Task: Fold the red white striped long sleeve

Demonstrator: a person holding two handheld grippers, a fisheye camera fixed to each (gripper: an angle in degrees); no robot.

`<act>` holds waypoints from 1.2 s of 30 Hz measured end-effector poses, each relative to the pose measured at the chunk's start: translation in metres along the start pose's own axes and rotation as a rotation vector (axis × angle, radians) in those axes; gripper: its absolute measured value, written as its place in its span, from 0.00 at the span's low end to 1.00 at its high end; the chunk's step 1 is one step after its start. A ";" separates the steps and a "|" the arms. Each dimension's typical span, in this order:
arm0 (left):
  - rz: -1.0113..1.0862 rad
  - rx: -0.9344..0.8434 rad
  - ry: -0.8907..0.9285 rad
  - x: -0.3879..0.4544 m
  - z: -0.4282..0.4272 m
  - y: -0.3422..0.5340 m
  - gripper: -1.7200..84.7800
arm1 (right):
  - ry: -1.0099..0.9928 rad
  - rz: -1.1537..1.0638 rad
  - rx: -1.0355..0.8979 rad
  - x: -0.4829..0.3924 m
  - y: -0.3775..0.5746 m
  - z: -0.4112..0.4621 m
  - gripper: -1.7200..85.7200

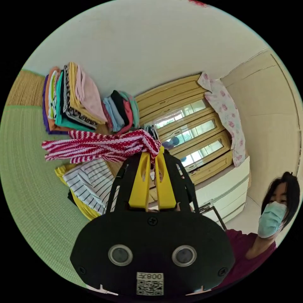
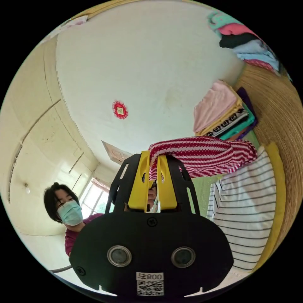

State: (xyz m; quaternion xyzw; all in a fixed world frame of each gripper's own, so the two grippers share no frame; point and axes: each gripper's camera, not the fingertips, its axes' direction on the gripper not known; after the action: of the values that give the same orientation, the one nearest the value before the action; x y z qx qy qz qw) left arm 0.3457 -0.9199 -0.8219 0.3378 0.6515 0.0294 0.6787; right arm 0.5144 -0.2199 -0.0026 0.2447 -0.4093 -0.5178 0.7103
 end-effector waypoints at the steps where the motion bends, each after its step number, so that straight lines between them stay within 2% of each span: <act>1: -0.056 -0.061 -0.013 -0.021 0.027 0.011 0.05 | 0.009 0.055 0.020 0.029 0.023 -0.024 0.03; 5: -0.178 -0.191 0.008 -0.070 0.095 0.042 0.06 | 0.099 0.199 0.026 0.104 0.101 -0.091 0.03; 10: -0.252 -0.339 -0.018 -0.107 0.169 0.069 0.05 | 0.116 0.263 0.035 0.154 0.162 -0.136 0.03; 17: -0.307 -0.374 -0.056 -0.141 0.215 0.069 0.05 | 0.133 0.314 0.017 0.205 0.207 -0.164 0.04; 36: -0.319 -0.435 -0.092 -0.192 0.291 0.054 0.04 | 0.210 0.328 0.080 0.249 0.286 -0.204 0.03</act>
State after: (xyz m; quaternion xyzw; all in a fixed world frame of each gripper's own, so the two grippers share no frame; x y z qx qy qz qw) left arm 0.6017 -1.0930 -0.6520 0.0782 0.6433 0.0459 0.7603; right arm 0.8702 -0.3697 0.1882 0.2555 -0.3875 -0.3500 0.8137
